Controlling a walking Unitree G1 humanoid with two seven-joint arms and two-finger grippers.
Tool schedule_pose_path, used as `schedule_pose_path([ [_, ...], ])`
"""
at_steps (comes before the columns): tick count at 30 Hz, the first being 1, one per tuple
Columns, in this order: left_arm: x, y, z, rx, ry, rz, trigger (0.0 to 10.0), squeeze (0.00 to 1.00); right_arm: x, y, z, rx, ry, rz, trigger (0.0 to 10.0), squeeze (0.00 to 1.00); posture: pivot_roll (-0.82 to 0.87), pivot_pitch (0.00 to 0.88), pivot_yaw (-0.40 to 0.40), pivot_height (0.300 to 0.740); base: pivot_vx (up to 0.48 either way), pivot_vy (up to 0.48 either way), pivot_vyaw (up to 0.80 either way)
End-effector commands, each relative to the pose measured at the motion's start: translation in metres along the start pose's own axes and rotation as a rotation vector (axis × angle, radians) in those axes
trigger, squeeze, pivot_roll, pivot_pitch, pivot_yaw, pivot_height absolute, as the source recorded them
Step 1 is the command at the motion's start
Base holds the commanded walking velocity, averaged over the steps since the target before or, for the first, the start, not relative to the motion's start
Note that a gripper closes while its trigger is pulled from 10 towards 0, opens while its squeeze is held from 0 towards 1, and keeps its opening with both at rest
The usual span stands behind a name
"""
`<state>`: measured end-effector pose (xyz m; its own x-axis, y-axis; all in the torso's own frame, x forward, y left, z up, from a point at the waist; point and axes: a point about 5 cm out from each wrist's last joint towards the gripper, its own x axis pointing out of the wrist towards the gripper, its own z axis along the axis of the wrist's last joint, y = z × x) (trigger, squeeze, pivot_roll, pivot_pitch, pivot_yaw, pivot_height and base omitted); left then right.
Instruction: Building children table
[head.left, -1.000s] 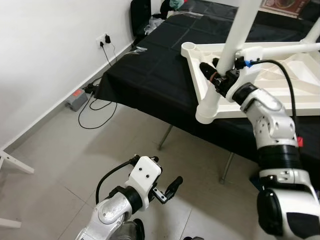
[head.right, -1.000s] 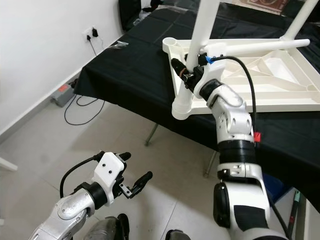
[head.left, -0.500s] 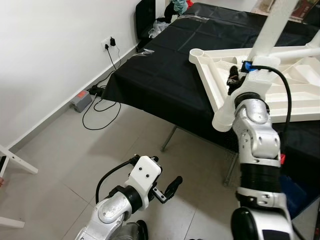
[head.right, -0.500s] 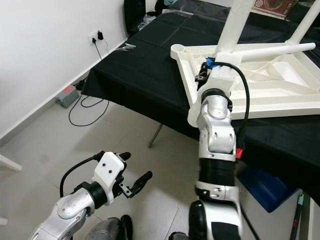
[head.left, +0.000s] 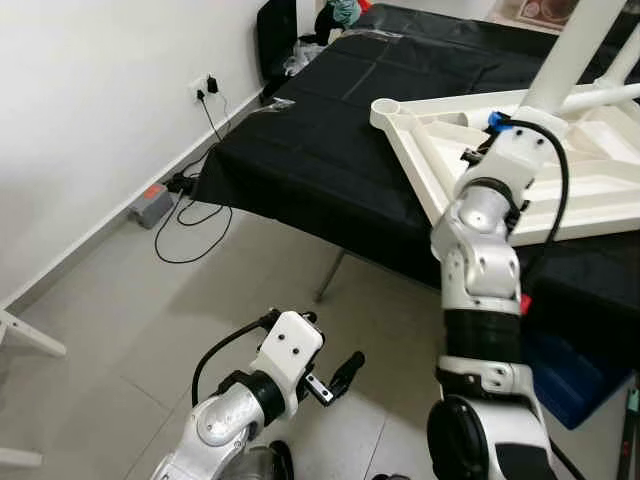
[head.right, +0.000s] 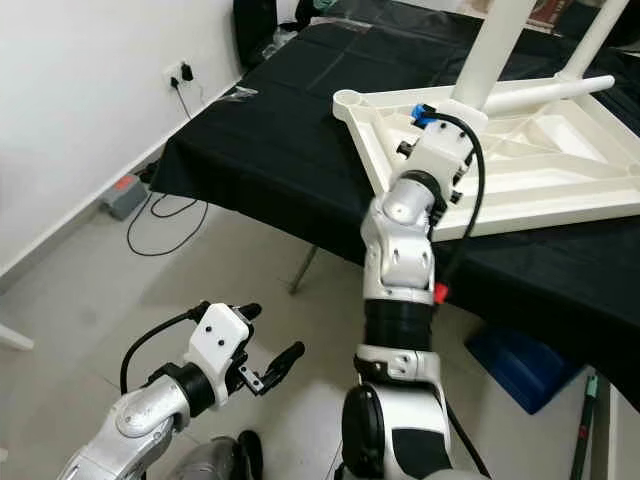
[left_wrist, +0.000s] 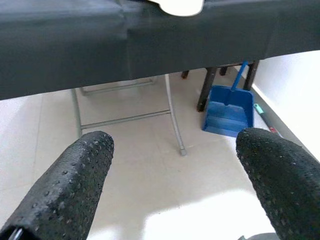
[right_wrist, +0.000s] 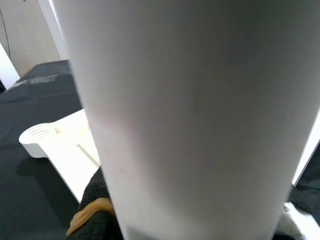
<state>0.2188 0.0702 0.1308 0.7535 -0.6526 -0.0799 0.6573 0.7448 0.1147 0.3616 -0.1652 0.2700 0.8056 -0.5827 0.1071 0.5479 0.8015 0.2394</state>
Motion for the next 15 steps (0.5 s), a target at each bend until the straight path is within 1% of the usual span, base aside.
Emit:
schedule_pose_path([
  [1, -0.002, -0.002, -0.003, -0.001, 0.012, -0.003, 10.0, 0.0, 0.0, 0.005, -0.013, 0.049, 0.105, 0.088, 10.0, 0.29, 0.15, 0.19, -0.02, 0.74, 0.0, 0.0, 0.0],
  [2, -0.002, -0.002, -0.004, -0.002, 0.012, -0.004, 10.0, 0.0, -0.001, 0.01, -0.012, 0.041, 0.095, 0.143, 10.0, 1.0, 0.15, 0.185, -0.023, 0.74, 0.0, 0.0, 0.0],
  [3, -0.002, -0.003, -0.004, -0.002, 0.012, -0.005, 10.0, 0.0, -0.002, 0.013, -0.012, 0.041, 0.092, 0.178, 10.0, 1.0, 0.15, 0.185, -0.023, 0.74, 0.0, 0.0, 0.0],
  [4, -0.002, -0.003, -0.004, -0.002, 0.012, -0.005, 10.0, 0.0, -0.002, 0.013, -0.012, 0.041, 0.092, 0.178, 10.0, 1.0, 0.15, 0.185, -0.023, 0.74, 0.0, 0.0, 0.0],
  [5, -0.002, -0.003, -0.004, -0.002, 0.013, -0.005, 10.0, 0.0, -0.002, 0.016, -0.011, 0.045, 0.084, 0.217, 10.0, 1.0, 0.15, 0.183, -0.026, 0.74, 0.0, 0.0, 0.0],
  [6, -0.002, -0.003, -0.004, -0.005, 0.013, -0.004, 10.0, 0.0, 0.0, 0.021, -0.007, 0.058, 0.072, 0.317, 10.0, 0.97, 0.15, 0.177, -0.026, 0.74, 0.0, 0.0, 0.0],
  [7, -0.002, -0.003, -0.004, -0.005, 0.013, -0.004, 10.0, 0.0, 0.0, 0.021, -0.007, 0.058, 0.072, 0.317, 10.0, 0.97, 0.15, 0.177, -0.026, 0.74, 0.0, 0.0, 0.0],
  [8, -0.002, -0.004, -0.004, -0.005, 0.013, -0.004, 10.0, 0.0, 0.001, 0.022, -0.006, 0.059, 0.071, 0.346, 10.0, 0.97, 0.15, 0.177, -0.026, 0.74, 0.0, 0.0, 0.0],
  [9, -0.002, -0.004, -0.005, -0.006, 0.013, -0.005, 10.0, 0.0, 0.002, 0.023, -0.005, 0.052, 0.066, 0.382, 10.0, 0.13, 0.15, 0.173, -0.027, 0.74, 0.0, 0.0, 0.0],
  [10, -0.002, -0.004, -0.005, -0.006, 0.013, -0.005, 10.0, 0.0, 0.002, 0.023, -0.005, 0.052, 0.066, 0.382, 10.0, 0.13, 0.15, 0.173, -0.027, 0.74, 0.0, 0.0, 0.0],
  [11, -0.002, -0.005, -0.005, -0.008, 0.013, -0.005, 10.0, 0.0, 0.004, 0.025, -0.004, 0.033, 0.057, 0.521, 10.0, 0.0, 0.15, 0.159, -0.027, 0.74, 0.0, 0.0, 0.0],
  [12, -0.002, -0.005, -0.005, -0.008, 0.013, -0.005, 10.0, 0.0, 0.004, 0.025, -0.004, 0.033, 0.057, 0.521, 10.0, 0.0, 0.15, 0.159, -0.027, 0.74, 0.0, 0.0, 0.0],
  [13, -0.002, -0.005, -0.006, -0.01, 0.013, -0.006, 10.0, 0.0, 0.004, 0.026, -0.003, 0.023, 0.055, 0.609, 10.0, 0.0, 0.15, 0.159, -0.027, 0.74, 0.0, 0.0, 0.0],
  [15, -0.002, -0.006, -0.006, -0.01, 0.013, -0.009, 10.0, 0.0, 0.014, 0.017, -0.009, -0.06, 0.085, 0.778, 10.0, 0.0, 0.14, 0.151, -0.028, 0.74, 0.0, 0.0, 0.0],
])
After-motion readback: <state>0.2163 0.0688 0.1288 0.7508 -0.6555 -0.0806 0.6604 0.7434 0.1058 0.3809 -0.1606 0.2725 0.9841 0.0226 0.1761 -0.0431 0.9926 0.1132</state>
